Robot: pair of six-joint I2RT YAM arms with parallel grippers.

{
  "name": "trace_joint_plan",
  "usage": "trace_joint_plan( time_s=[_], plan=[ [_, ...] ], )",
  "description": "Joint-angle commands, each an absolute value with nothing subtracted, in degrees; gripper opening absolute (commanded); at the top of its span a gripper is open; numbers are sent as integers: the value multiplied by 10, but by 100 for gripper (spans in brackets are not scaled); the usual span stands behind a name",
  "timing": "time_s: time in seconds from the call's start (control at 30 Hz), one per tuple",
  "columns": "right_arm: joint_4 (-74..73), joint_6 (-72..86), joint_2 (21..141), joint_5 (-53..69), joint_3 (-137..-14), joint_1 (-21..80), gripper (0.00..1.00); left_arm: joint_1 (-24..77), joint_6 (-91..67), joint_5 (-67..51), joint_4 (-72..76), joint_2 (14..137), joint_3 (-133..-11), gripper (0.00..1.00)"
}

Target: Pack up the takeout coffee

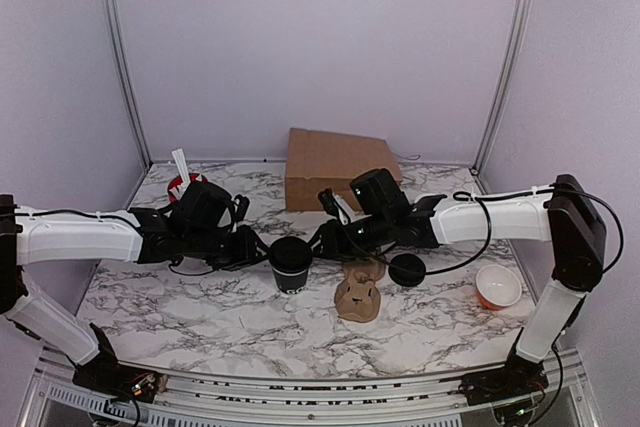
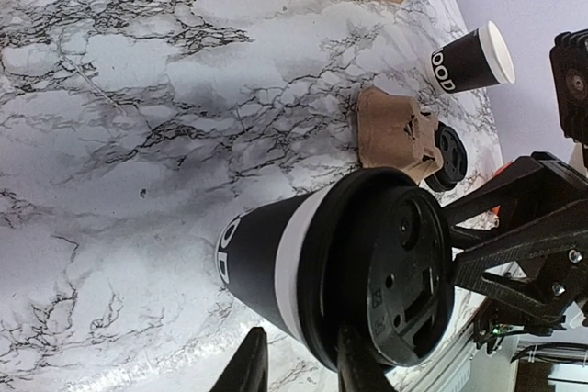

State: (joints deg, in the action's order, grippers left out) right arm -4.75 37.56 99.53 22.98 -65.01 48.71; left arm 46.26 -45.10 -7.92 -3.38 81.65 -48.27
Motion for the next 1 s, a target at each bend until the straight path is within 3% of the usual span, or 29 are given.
trace_joint_plan(
  time_s=[0.0,0.63,0.97],
  plan=[
    [-48,373,1009,228,-677,486,33,464,-457,-93,-7,826,-489,26],
    [-135,334,1012,155,-719,492,34,464,-445,-33,-63,780,-491,26],
    [-155,313,1023,138,-745,507,35,447,-488,-101,-27,795,-474,27]
  ],
)
